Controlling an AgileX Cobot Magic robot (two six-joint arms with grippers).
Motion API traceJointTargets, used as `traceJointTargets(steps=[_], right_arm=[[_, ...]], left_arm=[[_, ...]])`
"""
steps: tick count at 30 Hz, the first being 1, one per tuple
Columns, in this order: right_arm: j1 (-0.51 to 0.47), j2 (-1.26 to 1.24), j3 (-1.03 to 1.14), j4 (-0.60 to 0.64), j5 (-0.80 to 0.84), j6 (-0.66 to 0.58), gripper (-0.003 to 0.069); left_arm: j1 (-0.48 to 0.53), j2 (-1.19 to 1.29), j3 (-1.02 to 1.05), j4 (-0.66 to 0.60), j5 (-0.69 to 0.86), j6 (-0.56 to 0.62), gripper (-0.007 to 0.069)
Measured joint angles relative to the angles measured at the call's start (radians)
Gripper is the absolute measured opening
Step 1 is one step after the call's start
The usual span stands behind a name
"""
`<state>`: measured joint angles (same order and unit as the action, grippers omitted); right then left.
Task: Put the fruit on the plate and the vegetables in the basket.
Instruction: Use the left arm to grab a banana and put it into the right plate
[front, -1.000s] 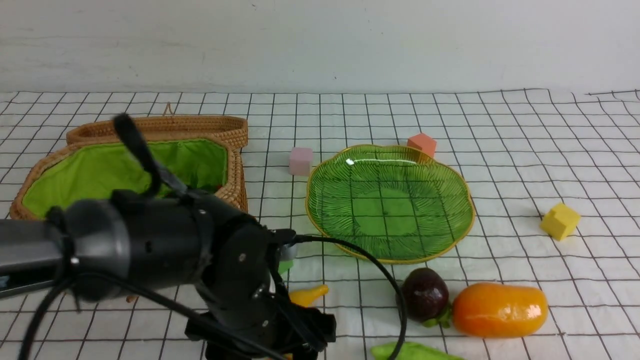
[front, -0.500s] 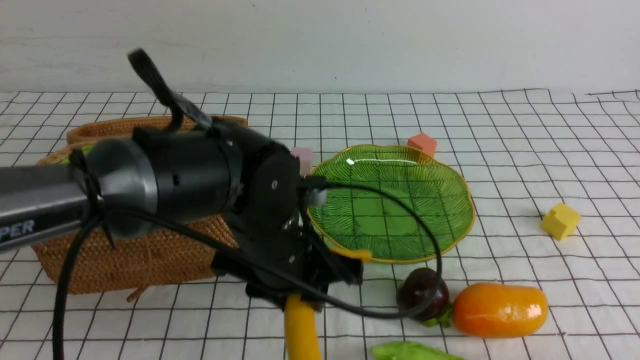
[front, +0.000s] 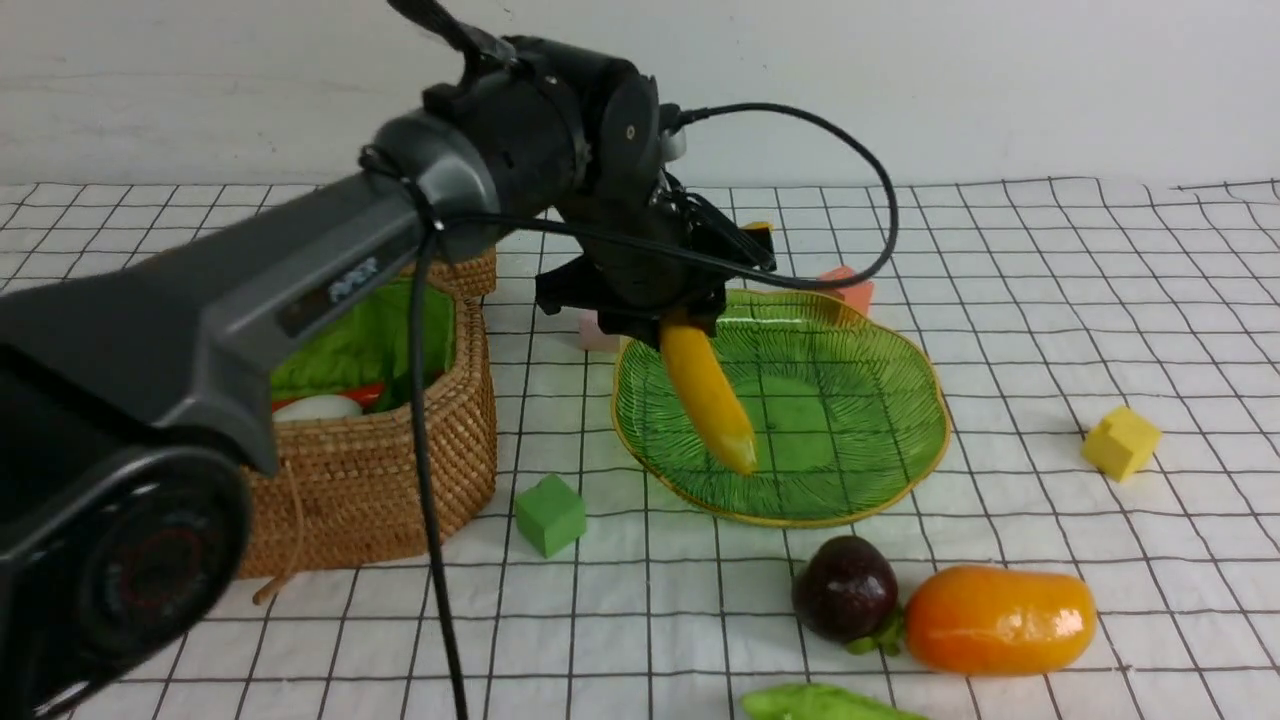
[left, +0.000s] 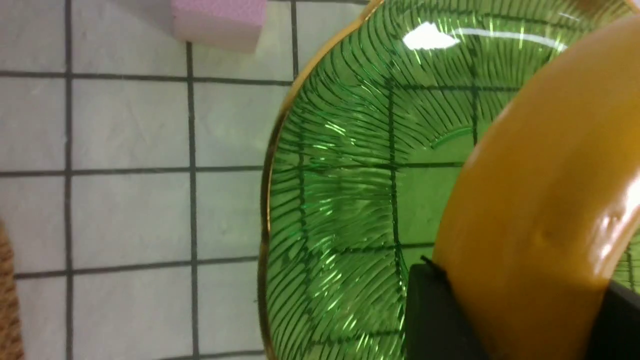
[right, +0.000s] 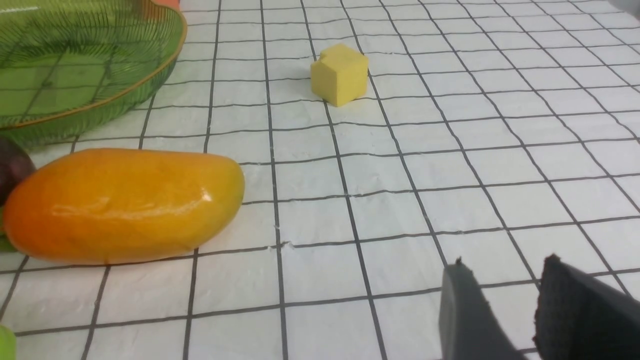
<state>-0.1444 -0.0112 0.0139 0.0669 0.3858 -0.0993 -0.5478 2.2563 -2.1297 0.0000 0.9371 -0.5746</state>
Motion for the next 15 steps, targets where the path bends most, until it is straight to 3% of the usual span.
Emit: traceJointTargets(steps=[4, 11, 15], right_arm=[[0.0, 0.0, 0.0, 0.0, 0.0, 0.0, 0.0242], [0.0, 0.0, 0.0, 0.0, 0.0, 0.0, 0.0242], [0.0, 0.0, 0.0, 0.0, 0.0, 0.0, 0.0242]], left_arm=[[-0.002, 0.082, -0.086, 0.0, 0.079, -0.003, 0.0335], [-0.002, 0.102, -0.096, -0.019, 0.149, 0.002, 0.057], [0.002, 0.04, -0.096, -0.032, 0.241, 0.069, 0.0616]])
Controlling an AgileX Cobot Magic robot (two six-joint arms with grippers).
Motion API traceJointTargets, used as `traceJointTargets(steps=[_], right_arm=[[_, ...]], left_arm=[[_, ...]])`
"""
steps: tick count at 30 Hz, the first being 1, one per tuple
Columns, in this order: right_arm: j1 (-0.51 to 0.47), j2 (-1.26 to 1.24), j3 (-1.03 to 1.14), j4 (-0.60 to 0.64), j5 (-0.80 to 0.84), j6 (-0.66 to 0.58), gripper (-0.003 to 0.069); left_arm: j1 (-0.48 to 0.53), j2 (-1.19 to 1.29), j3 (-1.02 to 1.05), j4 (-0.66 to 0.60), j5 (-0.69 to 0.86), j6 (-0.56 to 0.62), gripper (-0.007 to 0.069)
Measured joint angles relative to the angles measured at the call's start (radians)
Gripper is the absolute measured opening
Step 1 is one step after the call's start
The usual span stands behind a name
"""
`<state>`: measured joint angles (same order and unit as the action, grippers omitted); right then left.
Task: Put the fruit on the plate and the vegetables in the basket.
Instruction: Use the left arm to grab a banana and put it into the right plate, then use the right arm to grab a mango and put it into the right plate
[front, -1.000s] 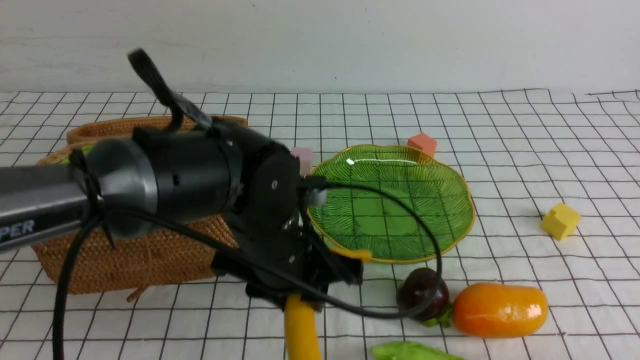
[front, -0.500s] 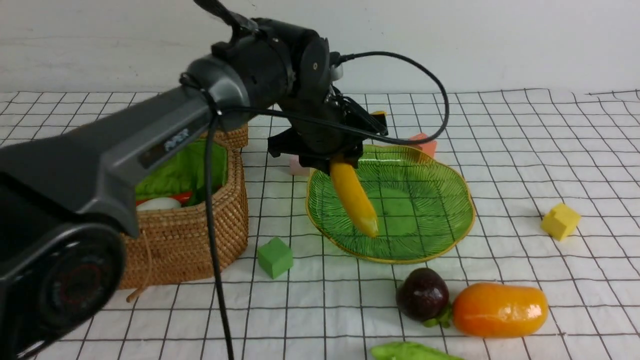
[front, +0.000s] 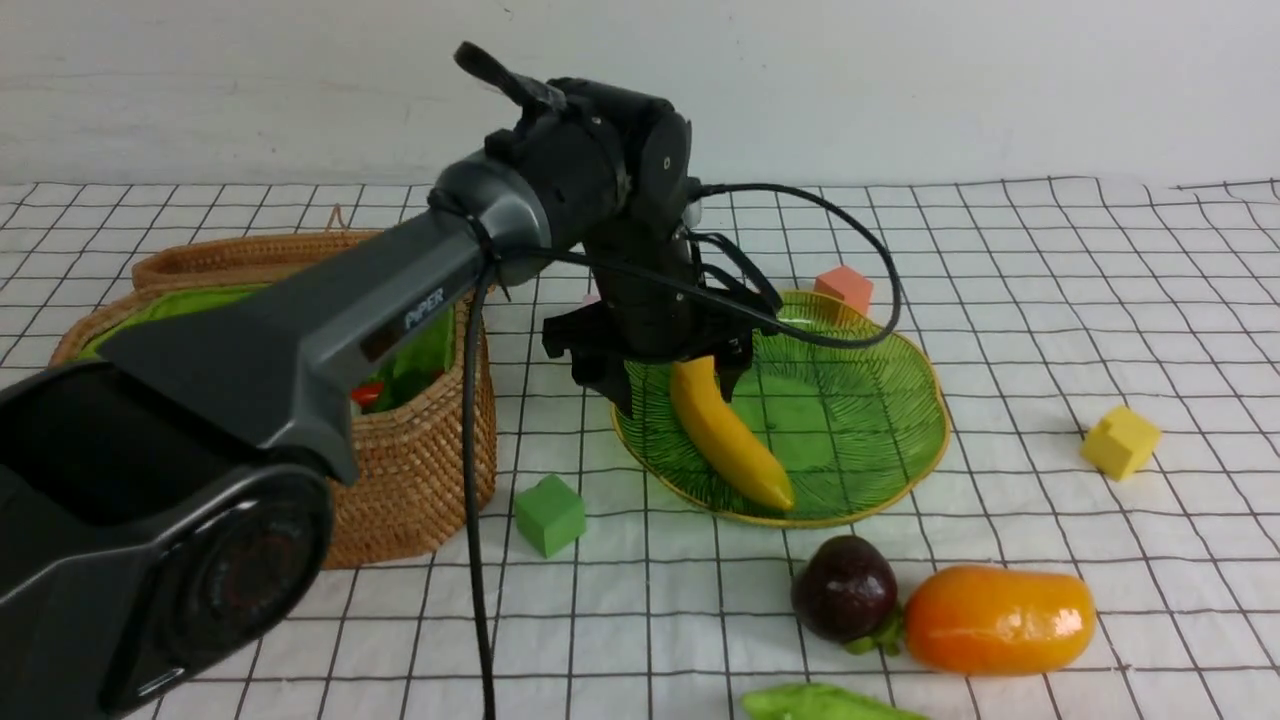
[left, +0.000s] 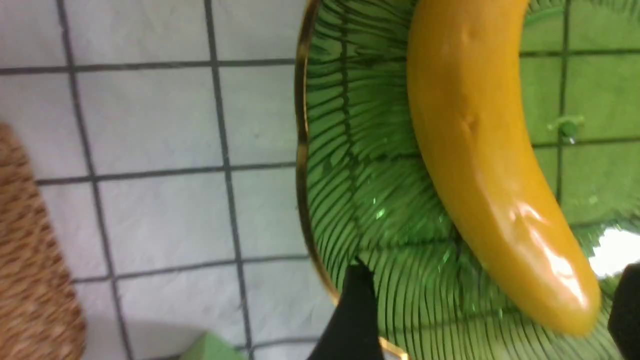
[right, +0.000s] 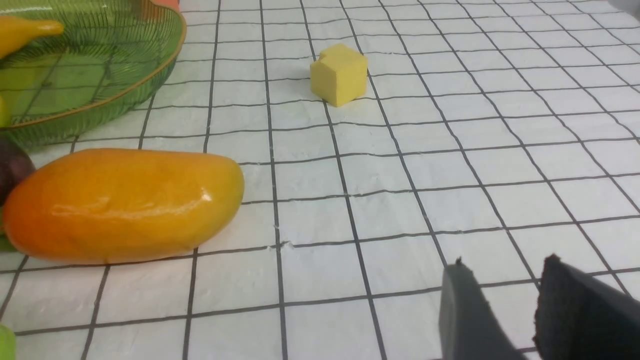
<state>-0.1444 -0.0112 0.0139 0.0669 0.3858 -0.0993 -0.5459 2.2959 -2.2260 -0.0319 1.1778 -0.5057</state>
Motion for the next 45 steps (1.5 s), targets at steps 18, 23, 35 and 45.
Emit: traceJointTargets(steps=[18, 23, 35, 45], right_arm=[[0.0, 0.0, 0.0, 0.0, 0.0, 0.0, 0.0242], [0.0, 0.0, 0.0, 0.0, 0.0, 0.0, 0.0242], [0.0, 0.0, 0.0, 0.0, 0.0, 0.0, 0.0242], [0.0, 0.0, 0.0, 0.0, 0.0, 0.0, 0.0242]], left_arm=[[0.088, -1.33, 0.717, 0.094, 0.069, 0.129, 0.012], [0.088, -1.699, 1.208, 0.12, 0.043, 0.023, -0.0013], [0.088, -2.102, 1.544, 0.041, -0.109, -0.04, -0.0013], [0.088, -2.277, 1.544, 0.041, -0.123, -0.042, -0.0013]])
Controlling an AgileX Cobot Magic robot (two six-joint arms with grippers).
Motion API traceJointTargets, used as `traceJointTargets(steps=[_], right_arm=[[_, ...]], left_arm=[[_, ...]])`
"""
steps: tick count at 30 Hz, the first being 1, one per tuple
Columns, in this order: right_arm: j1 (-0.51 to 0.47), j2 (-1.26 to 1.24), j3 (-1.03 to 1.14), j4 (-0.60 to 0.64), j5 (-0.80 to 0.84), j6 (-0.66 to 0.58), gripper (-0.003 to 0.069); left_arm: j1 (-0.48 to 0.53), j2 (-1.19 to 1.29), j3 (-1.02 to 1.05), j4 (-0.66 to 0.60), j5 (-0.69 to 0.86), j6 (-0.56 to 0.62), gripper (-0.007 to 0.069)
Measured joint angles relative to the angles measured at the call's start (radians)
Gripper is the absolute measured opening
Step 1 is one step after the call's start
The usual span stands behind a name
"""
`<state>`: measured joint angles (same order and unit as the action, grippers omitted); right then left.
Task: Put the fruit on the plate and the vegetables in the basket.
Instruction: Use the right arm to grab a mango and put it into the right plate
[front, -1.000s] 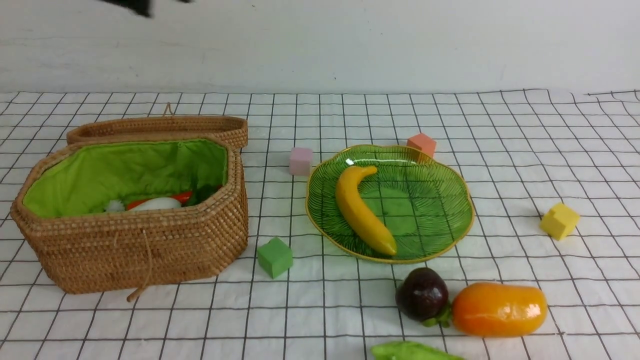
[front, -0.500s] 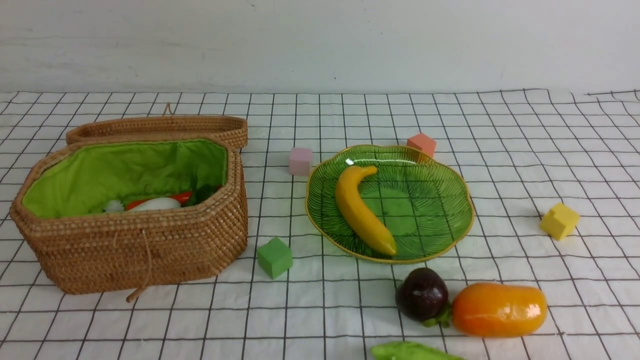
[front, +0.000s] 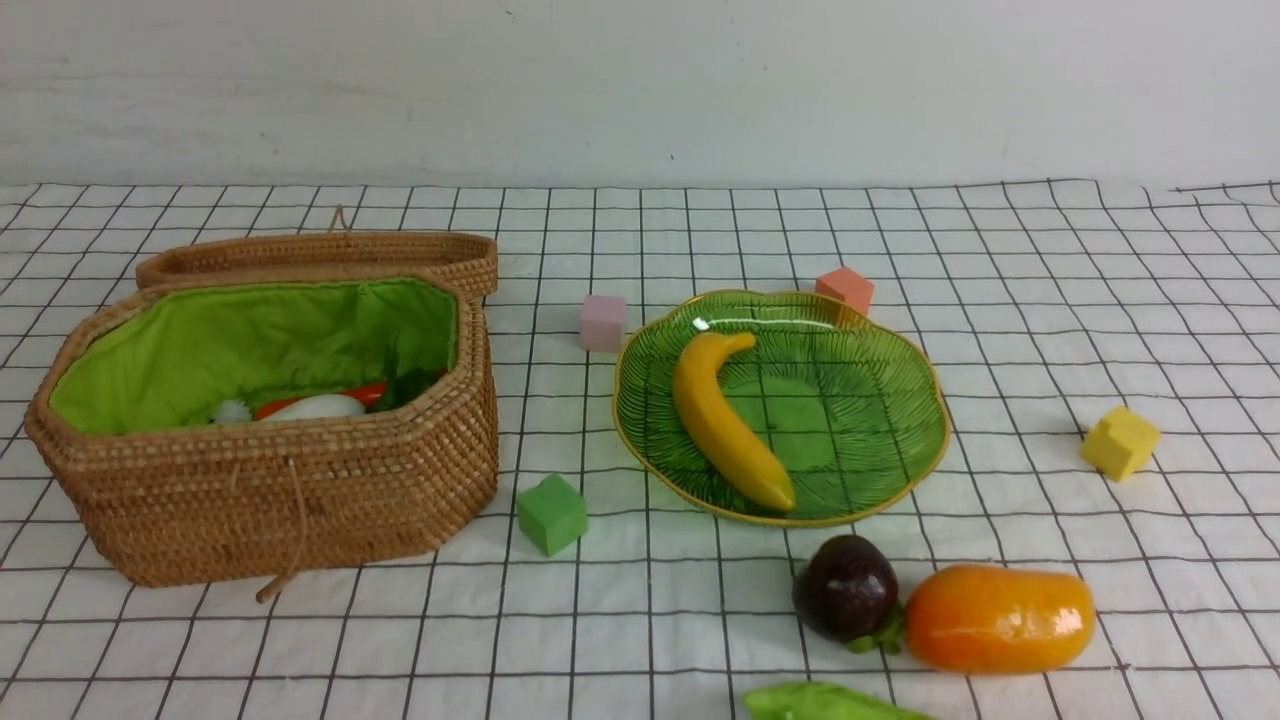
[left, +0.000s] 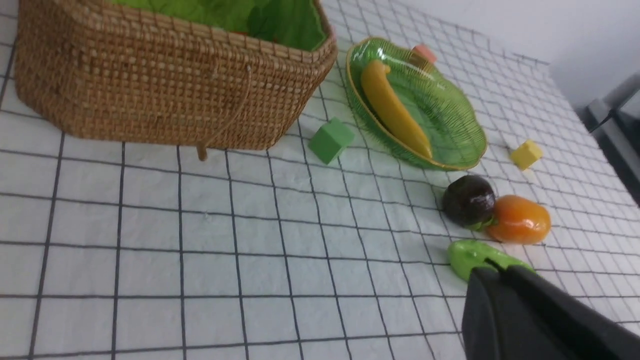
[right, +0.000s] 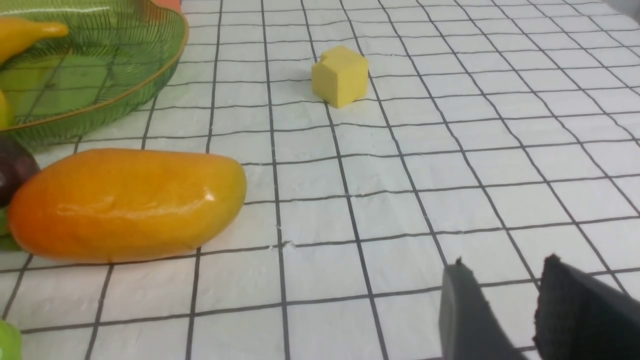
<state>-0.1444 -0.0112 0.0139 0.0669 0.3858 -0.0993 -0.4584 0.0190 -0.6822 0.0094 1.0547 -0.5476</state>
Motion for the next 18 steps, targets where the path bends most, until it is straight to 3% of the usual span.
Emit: traceJointTargets(steps=[11, 18], right_arm=[[0.0, 0.0, 0.0, 0.0, 0.0, 0.0, 0.0242], [0.0, 0.0, 0.0, 0.0, 0.0, -0.001, 0.0242]], left_arm=[[0.011, -0.006, 0.046, 0.074, -0.224, 0.028, -0.0013], [0.213, -0.006, 0.191, -0.001, -0.434, 0.224, -0.0013]])
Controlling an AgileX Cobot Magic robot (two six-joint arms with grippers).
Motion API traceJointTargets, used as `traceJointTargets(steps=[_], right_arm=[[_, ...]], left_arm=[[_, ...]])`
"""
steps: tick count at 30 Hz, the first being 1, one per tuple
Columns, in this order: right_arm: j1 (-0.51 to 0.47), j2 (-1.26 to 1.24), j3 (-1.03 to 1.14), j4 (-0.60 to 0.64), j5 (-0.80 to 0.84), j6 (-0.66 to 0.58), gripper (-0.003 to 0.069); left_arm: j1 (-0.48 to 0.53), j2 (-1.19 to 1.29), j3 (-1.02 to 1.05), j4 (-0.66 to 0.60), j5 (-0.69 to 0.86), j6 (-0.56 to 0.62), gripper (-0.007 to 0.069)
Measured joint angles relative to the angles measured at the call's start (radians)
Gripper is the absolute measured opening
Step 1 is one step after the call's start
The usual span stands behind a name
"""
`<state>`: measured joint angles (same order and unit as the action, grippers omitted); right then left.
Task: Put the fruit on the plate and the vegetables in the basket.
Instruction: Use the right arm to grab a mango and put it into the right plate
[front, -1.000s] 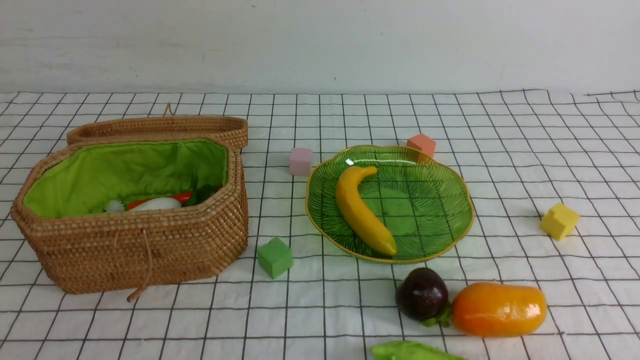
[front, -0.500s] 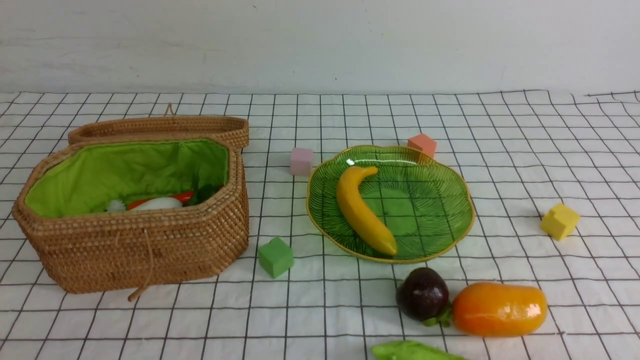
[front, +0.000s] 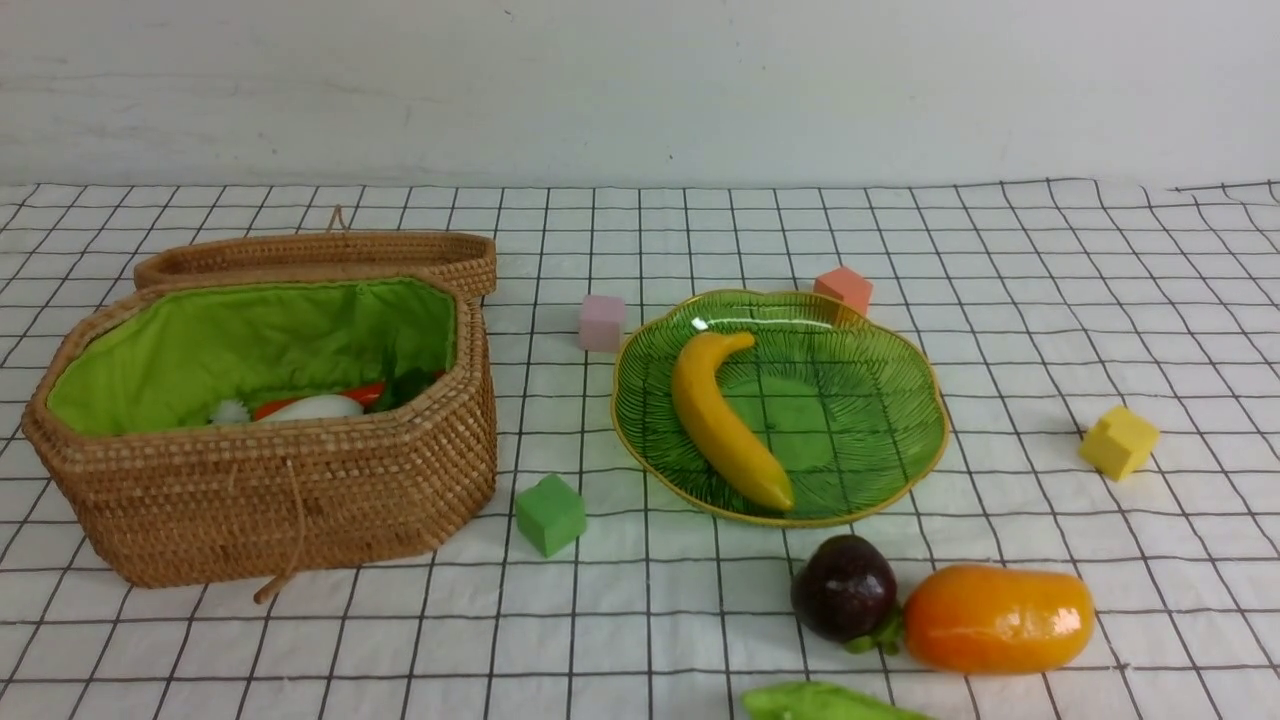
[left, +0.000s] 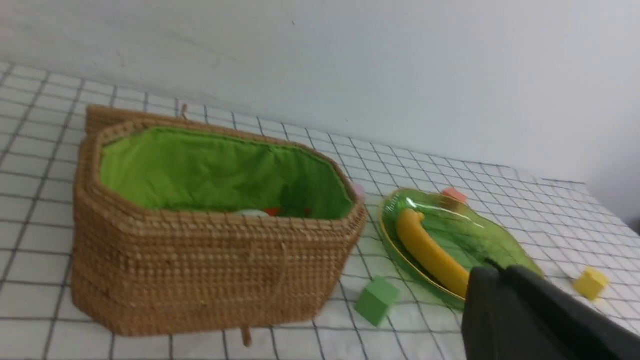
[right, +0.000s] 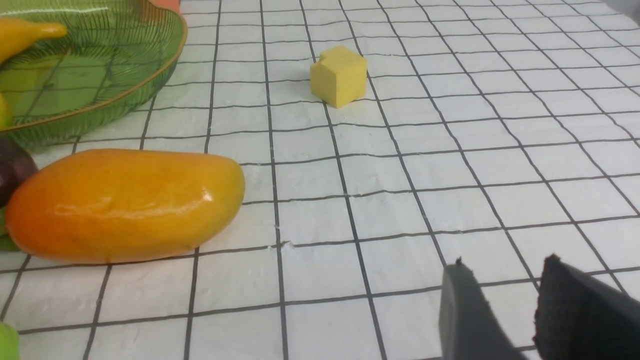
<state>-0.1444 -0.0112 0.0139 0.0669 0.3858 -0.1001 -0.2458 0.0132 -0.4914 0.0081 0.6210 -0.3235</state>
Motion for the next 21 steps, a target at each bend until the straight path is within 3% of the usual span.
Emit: traceJointTargets(steps=[2, 7, 12, 21], right_arm=[[0.0, 0.0, 0.0, 0.0, 0.0, 0.0, 0.0242], [0.0, 0.0, 0.0, 0.0, 0.0, 0.0, 0.0242], [0.0, 0.0, 0.0, 0.0, 0.0, 0.0, 0.0242], [0.0, -0.002, 0.0, 0.0, 0.0, 0.0, 0.0242]], left_arm=[[0.109, 0.0, 0.105, -0.032, -0.127, 0.084, -0.0013], [0.166, -0.013, 0.323, -0.041, -0.271, 0.127, -0.0012], [0.179, -0.023, 0.503, -0.042, -0.268, 0.131, -0.0006], [0.19, -0.023, 0.522, -0.036, -0.232, 0.132, 0.0]])
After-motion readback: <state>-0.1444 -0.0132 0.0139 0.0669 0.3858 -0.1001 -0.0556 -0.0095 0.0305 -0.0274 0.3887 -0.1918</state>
